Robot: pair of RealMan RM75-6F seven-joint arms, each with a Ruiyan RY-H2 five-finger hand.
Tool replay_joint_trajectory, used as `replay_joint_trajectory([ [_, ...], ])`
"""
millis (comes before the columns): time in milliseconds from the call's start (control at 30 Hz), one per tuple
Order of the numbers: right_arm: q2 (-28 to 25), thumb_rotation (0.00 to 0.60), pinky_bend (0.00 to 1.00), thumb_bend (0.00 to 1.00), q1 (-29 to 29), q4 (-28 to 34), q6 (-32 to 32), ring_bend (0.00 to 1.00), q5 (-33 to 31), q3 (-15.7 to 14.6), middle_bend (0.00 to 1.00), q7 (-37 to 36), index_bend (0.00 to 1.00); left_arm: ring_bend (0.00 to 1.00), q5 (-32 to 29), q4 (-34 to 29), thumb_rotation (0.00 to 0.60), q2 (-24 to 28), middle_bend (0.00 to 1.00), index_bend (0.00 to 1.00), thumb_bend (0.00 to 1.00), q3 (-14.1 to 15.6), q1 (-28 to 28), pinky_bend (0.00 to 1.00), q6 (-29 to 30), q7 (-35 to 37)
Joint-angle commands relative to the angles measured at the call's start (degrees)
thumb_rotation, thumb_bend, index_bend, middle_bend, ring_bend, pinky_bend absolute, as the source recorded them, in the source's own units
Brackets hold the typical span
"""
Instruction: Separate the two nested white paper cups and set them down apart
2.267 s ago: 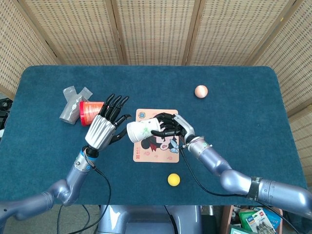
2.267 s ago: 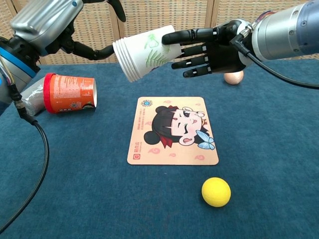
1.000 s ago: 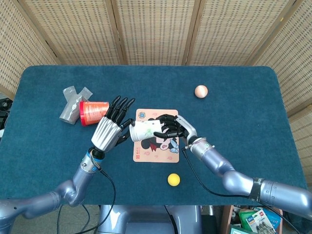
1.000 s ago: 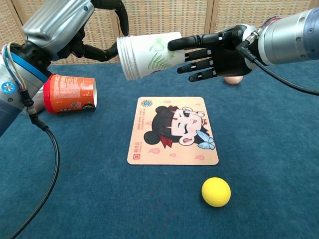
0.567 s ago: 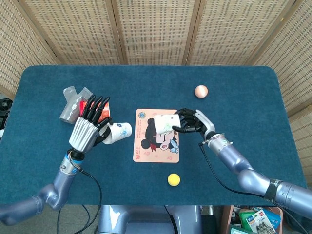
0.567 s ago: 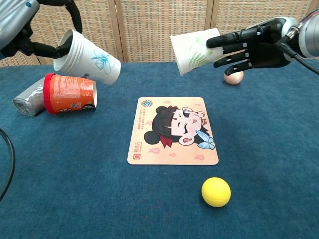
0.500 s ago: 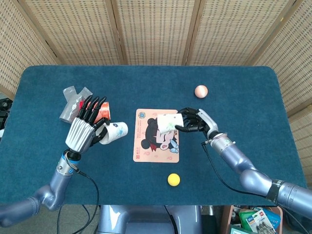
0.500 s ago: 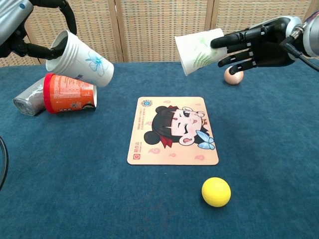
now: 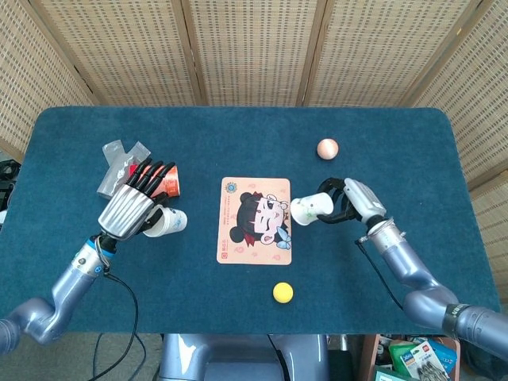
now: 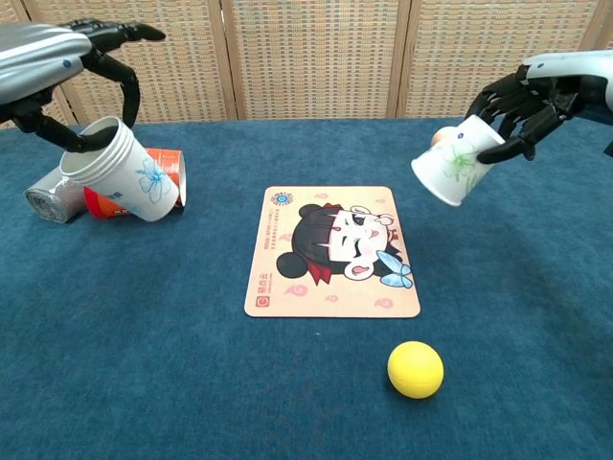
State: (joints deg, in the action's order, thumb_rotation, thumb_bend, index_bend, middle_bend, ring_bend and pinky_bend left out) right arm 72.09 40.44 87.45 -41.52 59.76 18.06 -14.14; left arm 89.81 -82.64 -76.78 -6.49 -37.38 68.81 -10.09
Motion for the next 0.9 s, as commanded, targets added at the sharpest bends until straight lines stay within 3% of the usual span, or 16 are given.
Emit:
replay_joint_trajectory([
  [33,2.99,0.600,0.65,0.54,-0.56,-6.72,-6.67,0.53,10.15,-5.88,0.62,8.67,0.59,0.00,-5.21,-4.13,0.600,4.12,0.00,0.67,0.46,0.73,-3.66,0.00,-10.00,-5.07],
  [267,5.27,0.600,0.65,0.54,-1.18,-13.35,-10.50,0.53,18.20,-9.96,0.61,10.90,0.59,0.00,-11.78,-3.40,0.600,1.02,0.00,0.67,0.46,0.40,-5.11,0.00,-15.18,-10.89],
  [333,5.42,0.600,0.64,0.53,-1.31,-14.55,-11.09,0.51,19.44,-10.77,0.54,11.82,0.57,0.00,-13.02,-2.96,0.600,0.15,0.00,0.64,0.46,0.35,-5.28,0.00,-15.64,-12.06],
  [367,5.41,0.600,0.61,0.48,-1.43,-14.95,-11.36,0.48,19.90,-11.13,0.50,12.26,0.53,0.00,-13.78,-2.76,0.600,-0.31,0.00,0.59,0.44,0.21,-5.32,0.00,-15.63,-12.77],
  [433,4.57,0.600,0.48,0.20,-1.61,-14.79,-11.02,0.33,20.39,-12.04,0.27,13.90,0.31,0.00,-15.92,-2.96,0.600,-0.59,0.00,0.29,0.30,-0.24,-5.29,0.00,-15.80,-14.10],
  [467,4.19,0.600,0.43,0.11,-1.69,-14.40,-11.05,0.26,20.37,-12.19,0.19,14.84,0.23,0.00,-16.92,-3.40,0.600,-0.48,0.00,0.18,0.24,-0.38,-5.36,0.00,-16.07,-14.83],
  [500,3.79,0.600,0.36,0.03,-1.76,-13.88,-11.16,0.18,20.35,-12.27,0.09,15.80,0.14,0.00,-17.72,-3.89,0.600,-0.32,0.00,0.06,0.19,-0.53,-5.44,0.00,-16.26,-15.34],
  [533,3.42,0.600,0.31,0.00,-1.89,-13.19,-11.49,0.12,20.30,-12.23,0.03,16.45,0.07,0.00,-18.20,-4.35,0.600,-0.17,0.00,0.01,0.17,-0.64,-5.47,0.00,-16.25,-15.64],
  [633,2.12,0.600,0.23,0.00,-2.78,-10.45,-13.87,0.06,20.37,-11.84,0.00,18.14,0.03,0.00,-18.23,-5.96,0.600,0.67,0.00,0.00,0.16,-0.69,-5.09,0.00,-15.30,-15.32],
  [733,0.38,0.600,0.22,0.00,-3.62,-7.58,-15.52,0.05,20.73,-11.86,0.00,19.15,0.03,0.00,-17.46,-7.62,0.600,1.89,0.00,0.00,0.16,-0.88,-4.18,0.00,-13.45,-13.81],
  [833,-2.33,0.600,0.20,0.00,-5.63,-3.14,-19.12,0.05,21.73,-12.07,0.00,19.51,0.03,0.00,-16.25,-10.20,0.600,4.20,0.00,0.00,0.16,-1.24,-1.92,0.00,-9.49,-10.77],
  [900,-5.15,0.600,0.19,0.00,-9.38,1.04,-25.44,0.05,23.89,-12.84,0.00,17.58,0.03,0.00,-16.38,-13.15,0.600,7.48,0.00,0.00,0.16,-1.65,2.35,0.00,-3.68,-5.96],
])
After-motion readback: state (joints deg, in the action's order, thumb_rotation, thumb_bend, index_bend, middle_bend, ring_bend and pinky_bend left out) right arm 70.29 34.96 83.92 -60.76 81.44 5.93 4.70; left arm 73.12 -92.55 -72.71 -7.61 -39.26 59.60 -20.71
